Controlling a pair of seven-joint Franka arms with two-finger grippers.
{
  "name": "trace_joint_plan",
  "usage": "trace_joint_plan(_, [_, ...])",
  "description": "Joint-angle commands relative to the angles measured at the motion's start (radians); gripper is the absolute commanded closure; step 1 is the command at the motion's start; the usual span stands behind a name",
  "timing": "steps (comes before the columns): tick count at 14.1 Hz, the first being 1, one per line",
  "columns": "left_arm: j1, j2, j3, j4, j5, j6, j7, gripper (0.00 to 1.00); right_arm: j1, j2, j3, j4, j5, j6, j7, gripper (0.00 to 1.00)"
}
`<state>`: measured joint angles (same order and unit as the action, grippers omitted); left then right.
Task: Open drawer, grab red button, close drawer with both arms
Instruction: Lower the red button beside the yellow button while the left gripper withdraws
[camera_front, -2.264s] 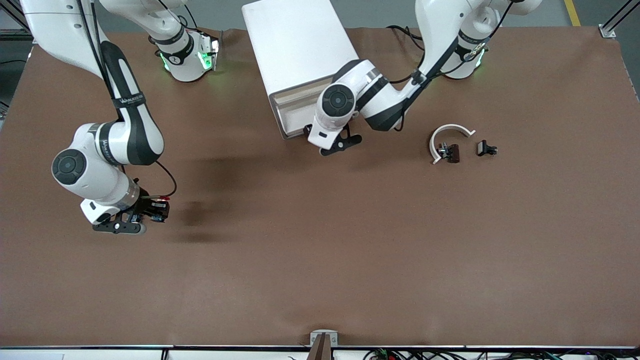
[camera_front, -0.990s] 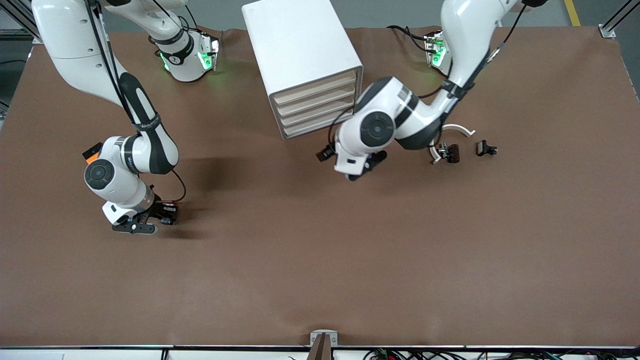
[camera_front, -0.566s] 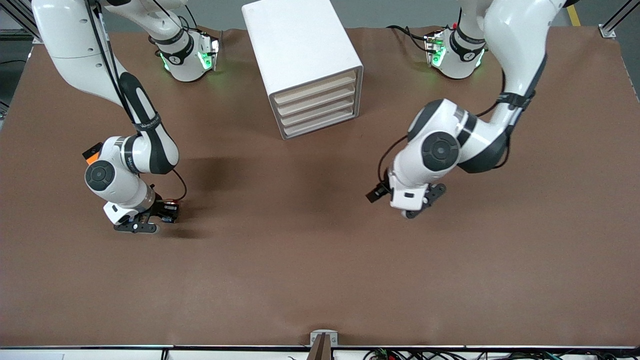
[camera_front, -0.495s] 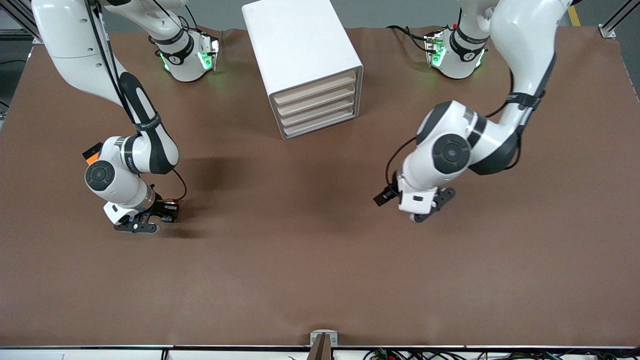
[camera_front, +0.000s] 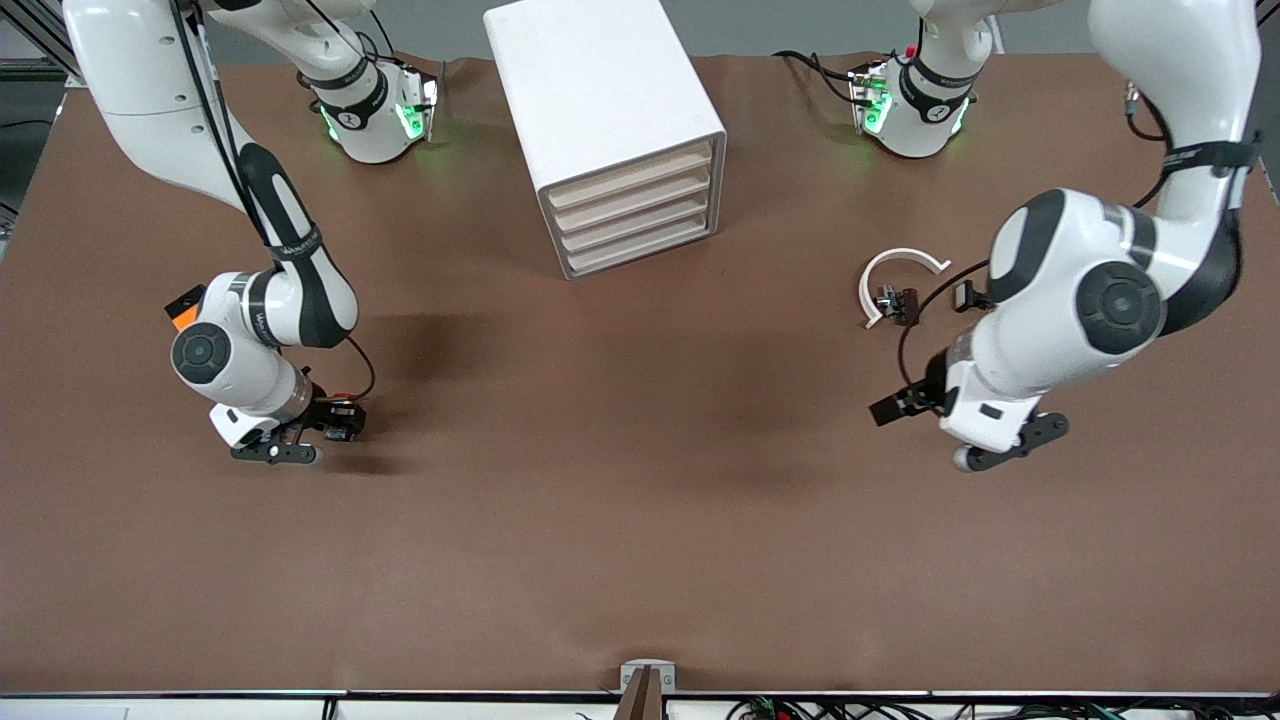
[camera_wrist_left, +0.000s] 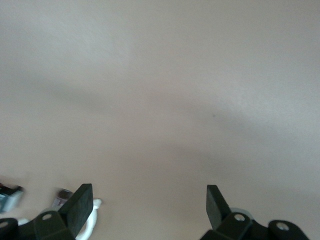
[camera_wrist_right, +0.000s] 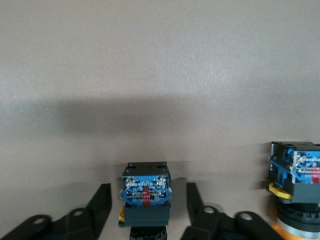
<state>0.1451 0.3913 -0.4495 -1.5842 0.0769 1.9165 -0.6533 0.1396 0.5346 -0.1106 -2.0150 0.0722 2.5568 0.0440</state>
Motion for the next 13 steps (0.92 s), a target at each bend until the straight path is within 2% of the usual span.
trace_joint_plan(1, [0.057,-0.078,-0.011,-0.014,0.015,-0.048,0.091,0.00,-0.018,-0.015,0.011,0.071,-0.012,-0.090,-0.009,0.00])
trace_joint_plan(4, [0.120,-0.143,-0.011,-0.014,0.014,-0.057,0.208,0.00,-0.021,-0.018,0.011,0.215,-0.014,-0.300,-0.009,0.00])
trace_joint_plan(6, [0.136,-0.186,-0.008,-0.014,0.014,-0.121,0.283,0.00,-0.029,-0.028,0.011,0.306,-0.014,-0.435,-0.006,0.00])
trace_joint_plan(13, [0.182,-0.320,-0.006,-0.014,-0.002,-0.244,0.428,0.00,-0.051,-0.126,0.009,0.490,-0.014,-0.763,0.010,0.00])
